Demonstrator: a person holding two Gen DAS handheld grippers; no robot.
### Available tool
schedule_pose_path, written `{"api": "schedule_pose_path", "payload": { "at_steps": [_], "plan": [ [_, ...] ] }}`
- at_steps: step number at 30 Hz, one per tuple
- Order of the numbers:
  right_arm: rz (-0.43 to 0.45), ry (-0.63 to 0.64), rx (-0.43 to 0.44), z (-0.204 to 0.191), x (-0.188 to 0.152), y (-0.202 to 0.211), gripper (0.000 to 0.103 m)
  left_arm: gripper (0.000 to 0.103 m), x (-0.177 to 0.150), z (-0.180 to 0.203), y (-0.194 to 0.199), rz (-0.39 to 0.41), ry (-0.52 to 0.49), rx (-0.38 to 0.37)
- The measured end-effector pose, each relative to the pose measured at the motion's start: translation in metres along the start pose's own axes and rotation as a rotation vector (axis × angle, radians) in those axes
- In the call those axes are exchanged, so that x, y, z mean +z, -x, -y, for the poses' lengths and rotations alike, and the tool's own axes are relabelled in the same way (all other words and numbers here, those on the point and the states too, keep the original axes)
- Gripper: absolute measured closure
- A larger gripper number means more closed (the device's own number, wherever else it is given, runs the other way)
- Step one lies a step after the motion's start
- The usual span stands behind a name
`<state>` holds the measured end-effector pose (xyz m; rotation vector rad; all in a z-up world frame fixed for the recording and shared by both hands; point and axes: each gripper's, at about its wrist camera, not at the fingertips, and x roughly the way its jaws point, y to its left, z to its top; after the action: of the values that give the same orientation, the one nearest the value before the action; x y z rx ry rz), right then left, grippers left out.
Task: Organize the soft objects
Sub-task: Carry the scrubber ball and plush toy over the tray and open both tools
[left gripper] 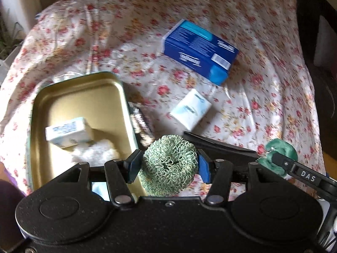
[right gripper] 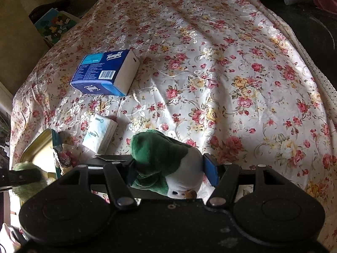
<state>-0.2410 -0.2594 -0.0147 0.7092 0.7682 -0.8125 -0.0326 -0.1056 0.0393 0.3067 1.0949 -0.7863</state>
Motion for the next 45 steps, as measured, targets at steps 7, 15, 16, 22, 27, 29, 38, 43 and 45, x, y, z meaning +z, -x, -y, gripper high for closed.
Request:
{"api": "schedule_pose_path", "payload": {
  "at_steps": [7, 15, 16, 22, 27, 29, 38, 43, 45],
  "plan": [
    [0.012, 0.013, -0.013, -0.003, -0.001, 0.001, 0.04, 0.05, -0.001, -0.034, 0.018, 0.028, 0.057, 0.027],
    [0.036, 0.032, -0.021, -0.006, -0.002, 0.005, 0.04, 0.05, -0.005, -0.083, 0.038, 0.072, 0.147, 0.076],
    [0.039, 0.036, -0.022, -0.007, -0.003, 0.006, 0.04, 0.05, -0.005, -0.089, 0.04, 0.079, 0.157, 0.084],
    [0.077, 0.075, -0.026, -0.014, -0.005, 0.015, 0.04, 0.05, -0.006, -0.12, 0.051, 0.126, 0.227, 0.156],
    [0.098, 0.091, -0.011, -0.021, -0.008, 0.023, 0.04, 0.05, -0.005, -0.134, 0.049, 0.122, 0.27, 0.172],
    [0.099, 0.101, -0.002, -0.026, -0.011, 0.026, 0.04, 0.05, -0.004, -0.137, 0.049, 0.122, 0.281, 0.171],
    [0.036, 0.189, 0.136, -0.091, -0.011, 0.029, 0.04, 0.05, -0.004, -0.139, 0.05, 0.122, 0.29, 0.19],
    [0.023, 0.279, 0.202, -0.151, -0.002, 0.024, 0.04, 0.05, 0.0, -0.14, 0.05, 0.145, 0.288, 0.212],
    [0.019, 0.308, 0.224, -0.174, 0.003, 0.02, 0.04, 0.05, 0.001, -0.141, 0.048, 0.146, 0.292, 0.223]
  ]
}}
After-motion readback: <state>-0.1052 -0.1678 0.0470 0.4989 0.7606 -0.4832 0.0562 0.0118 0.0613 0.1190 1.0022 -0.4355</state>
